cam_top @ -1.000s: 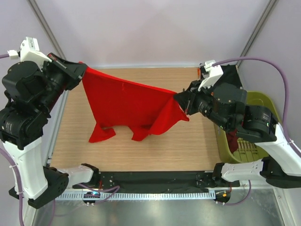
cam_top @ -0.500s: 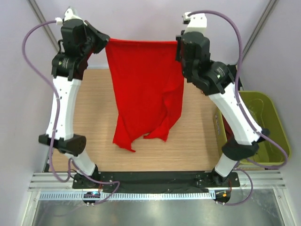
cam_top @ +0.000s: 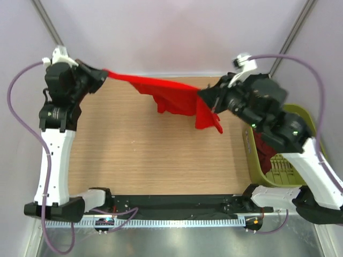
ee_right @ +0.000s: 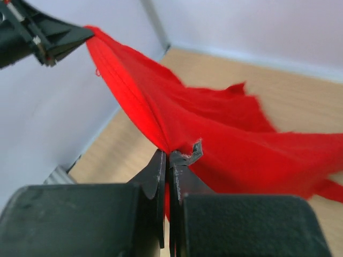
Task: Fold and stack the t-shirts
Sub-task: Flatten the tshirt out
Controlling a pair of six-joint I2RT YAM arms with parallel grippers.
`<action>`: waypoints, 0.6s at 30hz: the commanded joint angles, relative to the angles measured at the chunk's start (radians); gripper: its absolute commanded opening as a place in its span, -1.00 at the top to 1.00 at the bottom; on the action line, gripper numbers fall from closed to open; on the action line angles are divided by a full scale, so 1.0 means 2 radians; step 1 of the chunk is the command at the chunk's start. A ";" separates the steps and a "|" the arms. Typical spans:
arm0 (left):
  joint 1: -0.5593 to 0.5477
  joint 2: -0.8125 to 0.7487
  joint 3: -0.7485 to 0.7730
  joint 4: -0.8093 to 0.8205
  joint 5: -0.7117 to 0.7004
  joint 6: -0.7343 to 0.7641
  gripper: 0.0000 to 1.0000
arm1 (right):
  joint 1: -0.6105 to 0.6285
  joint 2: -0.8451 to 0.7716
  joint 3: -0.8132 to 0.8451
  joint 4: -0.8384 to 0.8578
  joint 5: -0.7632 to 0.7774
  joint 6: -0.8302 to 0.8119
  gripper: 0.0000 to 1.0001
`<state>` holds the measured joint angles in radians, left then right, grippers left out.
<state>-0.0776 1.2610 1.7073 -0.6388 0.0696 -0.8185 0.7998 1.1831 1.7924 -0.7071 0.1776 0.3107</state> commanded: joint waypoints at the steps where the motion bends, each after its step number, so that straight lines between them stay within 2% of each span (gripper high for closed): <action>1: 0.055 0.002 -0.126 0.018 -0.032 0.048 0.99 | 0.025 0.023 -0.150 0.098 -0.071 0.069 0.98; 3: 0.083 0.018 -0.156 0.015 -0.023 0.054 1.00 | 0.043 0.042 -0.187 0.129 -0.060 0.095 0.98; 6: 0.112 0.070 -0.163 0.006 -0.031 0.073 1.00 | 0.091 0.120 -0.217 0.191 -0.046 0.114 0.98; 7: 0.119 0.104 -0.153 0.005 -0.049 0.082 1.00 | 0.111 0.146 -0.208 0.209 -0.041 0.127 0.98; 8: 0.128 0.120 -0.146 0.004 -0.052 0.084 1.00 | 0.122 0.205 -0.196 0.215 -0.044 0.131 0.95; 9: 0.142 0.136 -0.137 0.005 -0.038 0.086 0.99 | 0.130 0.235 -0.162 0.215 -0.049 0.132 0.90; 11: 0.152 0.180 -0.102 0.014 -0.016 0.099 0.99 | 0.152 0.312 -0.114 0.183 -0.037 0.128 0.63; 12: 0.153 0.195 -0.086 0.013 -0.021 0.105 0.99 | 0.155 0.329 -0.088 0.159 -0.021 0.126 0.55; 13: 0.154 0.206 -0.069 0.008 -0.049 0.109 1.00 | 0.158 0.339 -0.053 0.119 -0.009 0.130 0.35; 14: 0.153 0.229 -0.033 0.000 -0.058 0.121 0.99 | 0.157 0.338 -0.047 0.108 0.023 0.134 0.24; 16: 0.154 0.251 0.010 -0.025 -0.077 0.127 0.79 | 0.151 0.316 -0.062 0.084 0.048 0.142 0.00; 17: 0.154 0.268 0.045 -0.059 -0.075 0.128 0.40 | 0.140 0.301 -0.075 0.079 0.074 0.153 -0.06; 18: 0.152 0.273 0.057 -0.074 -0.072 0.129 0.21 | 0.132 0.265 -0.105 0.064 0.083 0.164 -0.08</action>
<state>0.2298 1.8137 1.6775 -0.7258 -0.0311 -0.6067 1.1233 1.9179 1.5864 -0.5144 0.1902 0.5732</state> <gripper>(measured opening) 0.287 0.525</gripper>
